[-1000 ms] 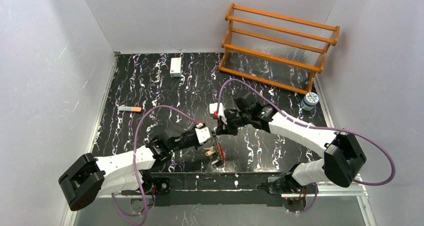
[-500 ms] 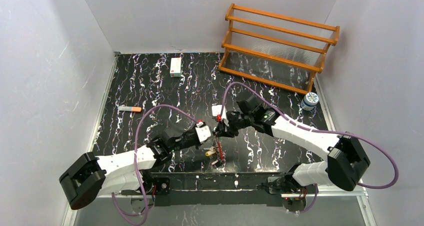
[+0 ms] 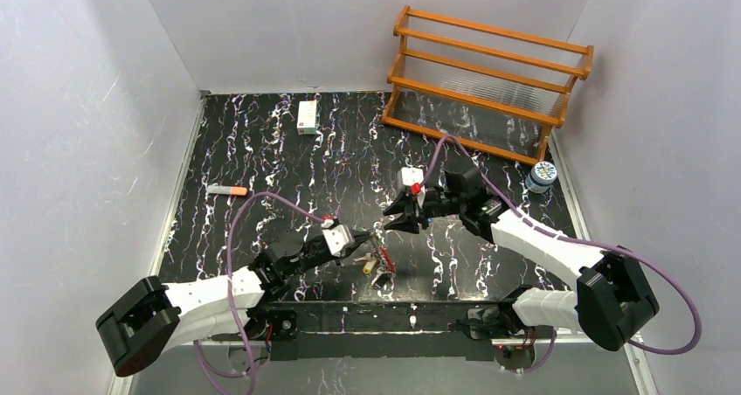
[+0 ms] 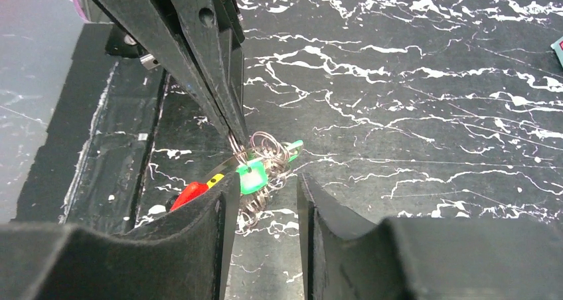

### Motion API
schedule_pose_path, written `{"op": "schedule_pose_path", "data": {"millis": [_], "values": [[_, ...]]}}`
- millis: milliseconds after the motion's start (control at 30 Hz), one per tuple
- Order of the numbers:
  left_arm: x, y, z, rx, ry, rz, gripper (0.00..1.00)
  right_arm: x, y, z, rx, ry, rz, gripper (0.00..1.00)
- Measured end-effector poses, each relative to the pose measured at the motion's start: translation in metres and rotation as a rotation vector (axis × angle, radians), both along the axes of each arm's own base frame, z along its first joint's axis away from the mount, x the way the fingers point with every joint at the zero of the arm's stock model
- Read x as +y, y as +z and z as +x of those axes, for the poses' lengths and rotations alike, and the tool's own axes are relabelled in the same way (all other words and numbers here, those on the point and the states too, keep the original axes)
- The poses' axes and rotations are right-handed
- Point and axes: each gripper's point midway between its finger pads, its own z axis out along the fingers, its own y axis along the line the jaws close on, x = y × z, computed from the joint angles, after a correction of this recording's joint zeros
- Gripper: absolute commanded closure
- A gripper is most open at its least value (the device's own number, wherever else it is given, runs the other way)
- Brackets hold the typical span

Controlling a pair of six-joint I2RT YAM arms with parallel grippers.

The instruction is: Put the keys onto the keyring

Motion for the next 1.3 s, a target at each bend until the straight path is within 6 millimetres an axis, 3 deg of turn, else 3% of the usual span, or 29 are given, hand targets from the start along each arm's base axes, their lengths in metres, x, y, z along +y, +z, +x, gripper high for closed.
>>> {"op": "schedule_pose_path", "data": {"millis": [233, 433, 667, 900, 1067, 1300], "values": [[-0.001, 0.025, -0.004, -0.061, -0.021, -0.083, 1.00, 0.000, 0.016, -0.011, 0.011, 0.092, 0.080, 0.58], [-0.002, 0.029, -0.006, -0.070, -0.031, -0.095, 1.00, 0.002, 0.025, -0.022, 0.003, 0.171, 0.125, 0.57], [-0.003, 0.031, -0.008, -0.075, -0.050, -0.102, 1.00, 0.005, 0.015, -0.024, 0.049, 0.204, 0.118, 0.59], [-0.005, 0.028, -0.011, -0.070, -0.066, -0.096, 1.00, 0.008, 0.010, -0.022, 0.081, 0.212, 0.119, 0.87], [-0.005, 0.028, -0.011, -0.070, -0.066, -0.096, 1.00, 0.009, 0.008, -0.020, 0.079, 0.207, 0.116, 0.98], [-0.005, 0.028, -0.011, -0.068, -0.066, -0.093, 1.00, 0.008, 0.001, -0.018, 0.074, 0.189, 0.099, 0.99]]}}
